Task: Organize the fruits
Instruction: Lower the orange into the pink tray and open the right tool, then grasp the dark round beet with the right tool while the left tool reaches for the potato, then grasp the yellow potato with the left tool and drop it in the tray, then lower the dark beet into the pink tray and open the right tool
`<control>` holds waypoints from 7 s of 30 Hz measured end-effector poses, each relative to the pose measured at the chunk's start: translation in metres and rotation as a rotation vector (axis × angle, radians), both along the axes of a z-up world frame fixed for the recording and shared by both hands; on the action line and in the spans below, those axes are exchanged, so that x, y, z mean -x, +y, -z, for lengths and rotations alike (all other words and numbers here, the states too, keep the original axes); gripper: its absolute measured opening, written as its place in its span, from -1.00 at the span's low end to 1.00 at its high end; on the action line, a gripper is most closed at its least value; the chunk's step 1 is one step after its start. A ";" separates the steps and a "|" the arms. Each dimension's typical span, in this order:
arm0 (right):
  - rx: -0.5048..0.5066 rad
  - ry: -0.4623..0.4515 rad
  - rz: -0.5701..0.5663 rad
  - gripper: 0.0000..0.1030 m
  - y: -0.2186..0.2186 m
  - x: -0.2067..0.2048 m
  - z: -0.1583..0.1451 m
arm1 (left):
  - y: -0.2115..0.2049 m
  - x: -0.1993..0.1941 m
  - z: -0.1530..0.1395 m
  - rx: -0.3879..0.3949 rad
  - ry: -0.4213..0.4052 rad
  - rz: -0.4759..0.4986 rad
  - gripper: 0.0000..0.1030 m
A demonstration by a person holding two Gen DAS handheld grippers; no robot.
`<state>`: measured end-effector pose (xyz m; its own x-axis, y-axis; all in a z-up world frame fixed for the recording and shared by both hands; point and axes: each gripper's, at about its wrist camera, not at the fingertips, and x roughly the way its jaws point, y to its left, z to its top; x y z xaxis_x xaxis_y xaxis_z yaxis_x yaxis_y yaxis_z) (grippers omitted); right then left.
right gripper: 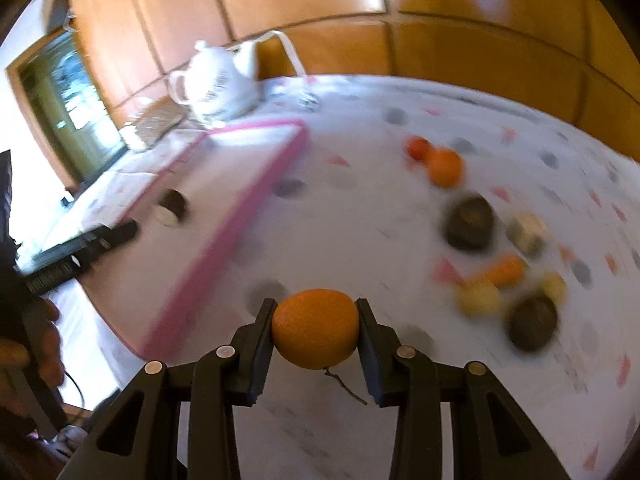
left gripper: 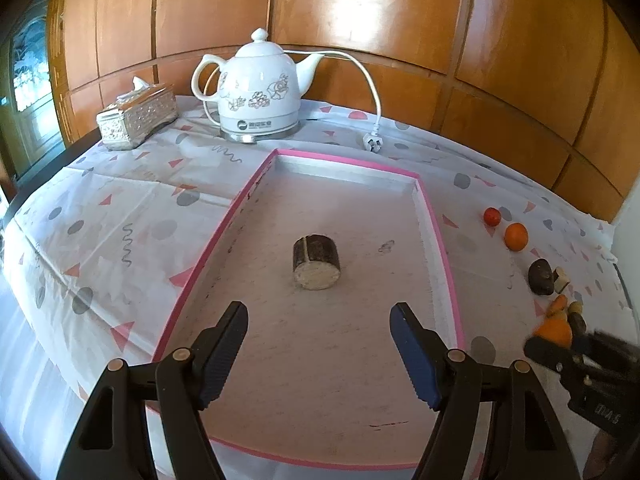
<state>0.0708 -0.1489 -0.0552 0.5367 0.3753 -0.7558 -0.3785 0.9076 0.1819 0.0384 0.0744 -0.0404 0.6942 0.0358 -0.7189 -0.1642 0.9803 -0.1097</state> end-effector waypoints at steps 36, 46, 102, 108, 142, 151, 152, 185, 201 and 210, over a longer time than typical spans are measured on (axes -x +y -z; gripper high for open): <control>-0.033 -0.080 0.163 0.28 0.023 -0.011 -0.020 | 0.000 0.005 -0.003 0.002 -0.001 -0.003 0.44; -0.003 -0.095 0.256 0.28 -0.014 0.003 -0.018 | -0.017 0.006 -0.005 -0.012 -0.002 0.059 0.44; 0.107 -0.039 0.375 -0.11 -0.135 -0.007 0.033 | -0.174 -0.036 0.015 0.091 0.132 0.595 -0.27; 0.124 -0.070 0.370 -0.11 -0.145 0.009 0.034 | -0.206 -0.051 0.019 0.113 0.153 0.645 -0.28; 0.119 -0.130 0.366 -0.10 -0.149 0.017 0.041 | -0.197 -0.041 0.052 -0.070 0.040 0.549 -0.47; 0.177 -0.131 0.369 -0.10 -0.142 0.017 0.042 | -0.196 -0.039 0.050 -0.071 0.025 0.560 -0.48; 0.183 -0.131 0.369 -0.10 -0.142 0.017 0.041 | -0.193 -0.039 0.049 -0.056 0.034 0.552 -0.49; 0.273 -0.092 0.405 -0.12 -0.126 0.015 0.035 | 0.001 -0.018 0.003 -0.074 -0.010 0.025 -0.48; 0.218 -0.092 0.315 -0.12 -0.094 0.014 0.022 | 0.022 -0.012 0.001 -0.010 -0.019 -0.041 -0.18; 0.067 -0.099 0.126 -0.12 -0.033 0.007 0.002 | 0.026 -0.006 0.002 0.001 -0.016 -0.054 -0.12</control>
